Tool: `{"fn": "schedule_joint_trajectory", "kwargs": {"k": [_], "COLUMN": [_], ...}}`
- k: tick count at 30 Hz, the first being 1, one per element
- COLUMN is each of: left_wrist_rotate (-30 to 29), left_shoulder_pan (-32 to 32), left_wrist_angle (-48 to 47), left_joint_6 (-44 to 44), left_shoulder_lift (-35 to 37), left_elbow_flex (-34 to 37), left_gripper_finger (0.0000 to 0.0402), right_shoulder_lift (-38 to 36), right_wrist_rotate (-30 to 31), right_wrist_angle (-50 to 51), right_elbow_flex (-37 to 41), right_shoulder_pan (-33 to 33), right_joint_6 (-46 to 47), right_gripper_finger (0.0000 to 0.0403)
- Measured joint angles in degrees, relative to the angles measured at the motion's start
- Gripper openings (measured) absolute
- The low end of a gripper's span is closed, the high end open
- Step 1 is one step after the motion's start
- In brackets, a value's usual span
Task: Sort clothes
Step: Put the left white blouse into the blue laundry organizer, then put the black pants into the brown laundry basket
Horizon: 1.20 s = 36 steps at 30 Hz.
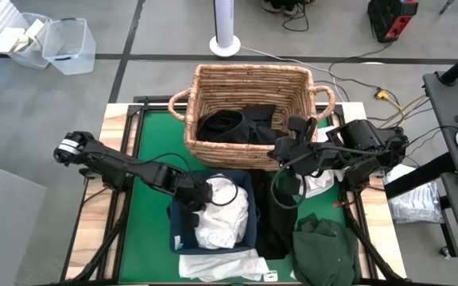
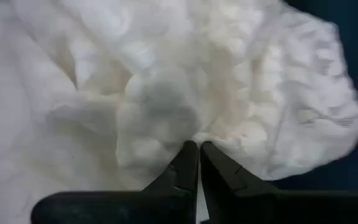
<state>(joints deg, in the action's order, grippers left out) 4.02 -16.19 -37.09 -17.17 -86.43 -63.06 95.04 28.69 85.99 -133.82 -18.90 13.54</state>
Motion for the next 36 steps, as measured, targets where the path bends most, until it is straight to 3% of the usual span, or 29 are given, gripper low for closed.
{"fn": "schedule_joint_trajectory", "kwargs": {"k": [10, 18, 23, 30, 36], "left_wrist_rotate": [-0.5, -3.4, -8.5, -19.1, -25.6], "left_shoulder_pan": [0.0, 0.0, 0.0, 0.0, 0.0], "left_wrist_angle": [-13.8, -19.0, -21.6, -24.9, -27.8], "left_joint_6": [2.5, 4.8, 7.5, 11.0, 12.2], "left_shoulder_lift": [0.1, 0.1, 0.2, 0.7, 0.8], "left_elbow_flex": [-10.5, -20.1, -27.6, -40.8, -52.7], "left_gripper_finger": [0.0000, 0.0000, 0.0000, 0.0000, 0.0000], "right_shoulder_lift": [-0.2, -2.0, -3.9, -4.3, -4.5], "right_wrist_rotate": [0.0, -0.5, -1.3, -13.4, -14.2], "right_wrist_angle": [1.2, 4.1, 4.1, 3.9, 4.0], "right_elbow_flex": [0.0, 0.0, 0.0, 2.0, 10.0], "right_shoulder_pan": [0.0, -1.9, -4.4, -8.0, -13.1], "right_joint_6": [1.8, 5.6, 9.3, 16.3, 20.6], "right_gripper_finger": [0.0009, 0.0011, 0.0012, 0.0012, 0.0013]}}
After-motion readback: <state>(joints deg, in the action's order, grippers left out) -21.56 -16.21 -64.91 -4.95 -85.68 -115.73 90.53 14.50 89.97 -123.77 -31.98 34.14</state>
